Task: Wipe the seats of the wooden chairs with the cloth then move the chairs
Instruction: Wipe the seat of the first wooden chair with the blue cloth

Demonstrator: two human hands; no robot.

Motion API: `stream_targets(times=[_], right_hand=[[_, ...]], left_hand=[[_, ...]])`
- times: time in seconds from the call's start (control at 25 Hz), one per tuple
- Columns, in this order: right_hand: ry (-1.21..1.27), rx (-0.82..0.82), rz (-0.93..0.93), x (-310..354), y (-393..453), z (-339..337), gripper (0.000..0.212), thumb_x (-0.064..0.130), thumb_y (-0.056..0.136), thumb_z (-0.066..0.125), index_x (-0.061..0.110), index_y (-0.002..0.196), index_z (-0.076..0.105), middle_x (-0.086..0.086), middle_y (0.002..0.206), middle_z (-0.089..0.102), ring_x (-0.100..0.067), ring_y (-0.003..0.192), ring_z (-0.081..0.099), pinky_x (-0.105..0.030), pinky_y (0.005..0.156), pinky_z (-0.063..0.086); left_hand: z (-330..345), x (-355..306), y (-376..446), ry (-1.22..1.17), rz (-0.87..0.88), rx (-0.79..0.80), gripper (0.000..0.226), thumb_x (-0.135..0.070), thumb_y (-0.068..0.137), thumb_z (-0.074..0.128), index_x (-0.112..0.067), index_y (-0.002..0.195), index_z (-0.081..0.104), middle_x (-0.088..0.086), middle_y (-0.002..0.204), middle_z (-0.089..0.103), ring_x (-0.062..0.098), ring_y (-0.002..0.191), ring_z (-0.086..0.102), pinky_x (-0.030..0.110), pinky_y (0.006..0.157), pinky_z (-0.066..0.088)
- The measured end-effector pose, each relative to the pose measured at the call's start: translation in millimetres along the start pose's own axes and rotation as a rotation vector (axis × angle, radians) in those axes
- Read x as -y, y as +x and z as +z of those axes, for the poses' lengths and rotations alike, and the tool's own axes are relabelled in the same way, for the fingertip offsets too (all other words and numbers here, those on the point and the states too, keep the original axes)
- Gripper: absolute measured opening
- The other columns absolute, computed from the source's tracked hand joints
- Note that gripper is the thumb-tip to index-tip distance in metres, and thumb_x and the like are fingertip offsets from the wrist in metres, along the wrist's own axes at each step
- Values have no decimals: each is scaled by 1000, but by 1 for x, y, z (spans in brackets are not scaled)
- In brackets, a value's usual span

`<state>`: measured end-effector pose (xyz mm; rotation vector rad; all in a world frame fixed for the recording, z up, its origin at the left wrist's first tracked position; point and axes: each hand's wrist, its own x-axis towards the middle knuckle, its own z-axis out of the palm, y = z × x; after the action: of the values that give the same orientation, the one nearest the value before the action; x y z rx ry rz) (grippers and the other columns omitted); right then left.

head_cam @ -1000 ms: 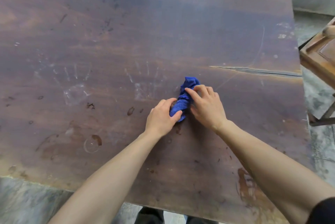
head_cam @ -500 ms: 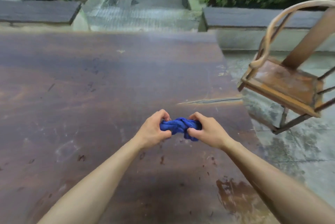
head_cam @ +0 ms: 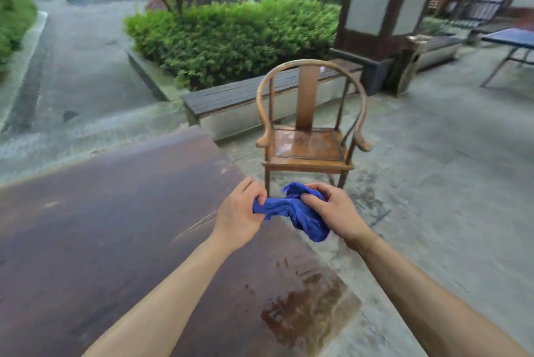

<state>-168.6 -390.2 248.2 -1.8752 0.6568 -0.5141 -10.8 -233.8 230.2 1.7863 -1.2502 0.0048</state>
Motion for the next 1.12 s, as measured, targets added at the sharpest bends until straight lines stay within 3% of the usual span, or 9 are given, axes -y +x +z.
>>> stream_targets(times=[0.2,0.32,0.44,0.52,0.64,0.72,0.84,1.0,1.12], right_hand=[[-21,-155,-78,-29,-25,-118,16,12,93,64,27,95,69,9,92,72,-9,85,64,-34,84,51],[-37,-166,-127,-47,-39,-195,16,8,93,62,23,98,68,4,100,72,-13,94,65,-34,89,50],[-36,-112,-165,-58,-47,-257,17,9,95,61,23,101,67,7,103,71,-15,101,65,-31,93,49],[-41,-79,-176,-64,-45,-285,16,9,96,60,20,104,67,6,104,71,-14,102,64,-30,94,48],[15,-72,-190,-74,-33,-313,19,10,97,58,26,102,67,12,100,71,-8,98,64,-27,92,48],[38,-114,-186,-85,-17,-325,18,11,97,60,27,101,68,13,97,71,-4,94,64,-24,89,49],[43,-205,-152,-105,15,-331,13,15,96,63,25,101,70,10,97,73,-5,93,65,-27,87,50],[56,-241,-86,-130,76,-327,9,24,94,65,28,100,70,8,97,74,-14,95,68,-42,90,53],[42,-209,-104,-141,131,-325,11,31,91,66,32,102,69,13,101,73,-10,97,68,-43,89,55]], left_hand=[[92,-80,35,-189,3,233,53,-15,66,82,-45,101,55,-11,81,51,3,71,50,21,67,40],[147,-131,52,-459,-95,404,38,-40,71,77,-31,106,65,-15,81,57,2,78,55,19,78,44],[201,-171,74,-651,-280,419,23,-24,91,61,-12,110,65,2,89,63,7,81,62,24,80,50],[228,-185,87,-720,-412,485,35,-23,85,64,-14,119,62,11,104,69,11,88,66,23,78,52],[259,-193,101,-938,-617,559,51,-28,75,68,-20,126,61,8,116,72,23,97,69,34,80,54],[275,-189,114,-1009,-618,449,49,-18,72,69,-16,121,64,12,114,72,24,93,70,34,78,56],[289,-175,142,-896,-510,195,49,-4,65,69,-14,113,65,8,111,73,25,97,68,38,83,56],[295,-148,190,-766,-405,71,49,15,73,71,-20,107,67,-4,104,73,17,96,69,35,79,58],[299,-122,230,-746,-409,15,50,20,78,66,-21,106,67,-9,103,73,14,98,69,33,79,58]])
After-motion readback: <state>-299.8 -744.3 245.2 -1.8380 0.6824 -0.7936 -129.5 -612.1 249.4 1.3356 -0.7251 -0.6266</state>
